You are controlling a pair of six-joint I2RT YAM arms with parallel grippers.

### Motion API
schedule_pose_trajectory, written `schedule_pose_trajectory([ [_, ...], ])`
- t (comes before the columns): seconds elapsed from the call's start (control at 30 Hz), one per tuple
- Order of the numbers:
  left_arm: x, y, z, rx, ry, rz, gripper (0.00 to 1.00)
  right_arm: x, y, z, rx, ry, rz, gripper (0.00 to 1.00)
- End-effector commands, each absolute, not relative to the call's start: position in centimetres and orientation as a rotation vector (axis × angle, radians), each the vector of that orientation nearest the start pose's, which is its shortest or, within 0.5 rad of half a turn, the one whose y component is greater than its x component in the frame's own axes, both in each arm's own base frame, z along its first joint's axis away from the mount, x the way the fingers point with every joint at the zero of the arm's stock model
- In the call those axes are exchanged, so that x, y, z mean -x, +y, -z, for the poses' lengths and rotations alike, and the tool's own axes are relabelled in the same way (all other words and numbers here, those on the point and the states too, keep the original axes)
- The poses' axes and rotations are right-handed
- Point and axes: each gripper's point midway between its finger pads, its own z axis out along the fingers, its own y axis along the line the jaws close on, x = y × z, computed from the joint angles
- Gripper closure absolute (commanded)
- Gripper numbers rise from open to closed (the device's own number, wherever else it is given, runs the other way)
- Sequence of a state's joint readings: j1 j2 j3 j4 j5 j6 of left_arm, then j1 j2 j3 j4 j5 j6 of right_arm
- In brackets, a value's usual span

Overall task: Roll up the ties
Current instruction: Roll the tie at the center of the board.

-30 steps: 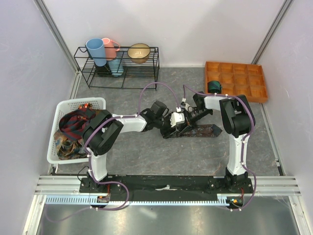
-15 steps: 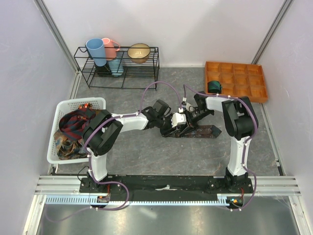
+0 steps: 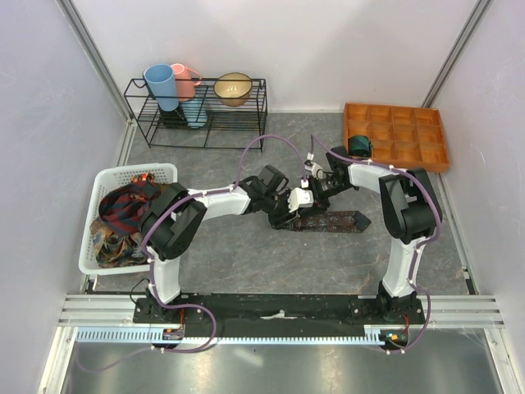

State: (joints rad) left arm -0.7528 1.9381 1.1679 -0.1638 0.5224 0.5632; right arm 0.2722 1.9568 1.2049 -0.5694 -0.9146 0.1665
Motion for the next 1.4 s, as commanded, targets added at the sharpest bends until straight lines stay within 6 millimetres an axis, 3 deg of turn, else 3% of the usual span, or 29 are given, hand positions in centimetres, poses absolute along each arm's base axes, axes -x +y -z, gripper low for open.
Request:
schedule_pose_trajectory([
  [0.0, -27.4, -33.9, 0.0, -1.730, 1.896, 0.681, 0.87, -30.3, 23.3, -3.1, 0.269, 2.791, -1.331, 0.48],
  [0.07, -27.4, -33.9, 0.0, -1.734, 1.896, 0.681, 0.87, -30.3, 23.0, -2.2, 0.263, 2.815, -1.300, 0.55],
  [0.1, -27.5, -33.9, 0.0, -1.734, 1.893, 0.678, 0.86, -30.2, 23.0, -2.0, 0.261, 2.820, -1.298, 0.70],
  [0.17, -27.6, -33.9, -0.1, -1.733, 1.894, 0.672, 0.84, -30.0, 22.9, -1.7, 0.260, 2.834, -1.295, 0.83],
  [0.2, -27.8, -34.0, -0.3, -1.725, 1.895, 0.669, 0.78, -29.8, 22.7, -1.5, 0.261, 2.845, -1.278, 0.96],
  [0.23, -27.8, -34.0, -0.3, -1.722, 1.903, 0.669, 0.74, -29.5, 22.4, -1.3, 0.287, 2.855, -1.267, 1.00],
  [0.37, -28.3, -34.5, -0.7, -1.672, 1.938, 0.675, 0.55, -28.6, 21.3, -0.5, 0.331, 2.896, -1.187, 1.00],
  [0.5, -28.5, -36.0, -3.7, -1.606, 1.849, 0.748, 0.30, -28.4, 19.8, 0.7, 0.368, 2.931, -1.036, 1.00],
  [0.7, -28.3, -37.4, -6.2, -1.553, 1.764, 0.831, 0.20, -28.9, 16.8, 2.3, 0.390, 2.975, -0.732, 1.00],
  [0.87, -28.3, -37.8, -6.0, -1.535, 1.729, 0.851, 0.18, -29.7, 16.0, 2.4, 0.392, 2.978, -0.623, 1.00],
  [1.13, -28.7, -38.4, -4.7, -1.516, 1.746, 0.861, 0.19, -29.8, 16.5, 2.9, 0.428, 2.964, -0.603, 1.00],
  [1.23, -29.0, -38.5, -4.0, -1.510, 1.769, 0.854, 0.28, -30.2, 17.3, 2.7, 0.441, 2.951, -0.637, 1.00],
  [1.33, -29.2, -38.2, -3.5, -1.513, 1.780, 0.821, 0.44, -31.3, 18.1, 2.7, 0.444, 2.930, -0.656, 1.00],
  [1.37, -29.4, -37.6, -3.1, -1.503, 1.805, 0.786, 0.53, -31.5, 18.2, 2.7, 0.440, 2.929, -0.659, 1.00],
])
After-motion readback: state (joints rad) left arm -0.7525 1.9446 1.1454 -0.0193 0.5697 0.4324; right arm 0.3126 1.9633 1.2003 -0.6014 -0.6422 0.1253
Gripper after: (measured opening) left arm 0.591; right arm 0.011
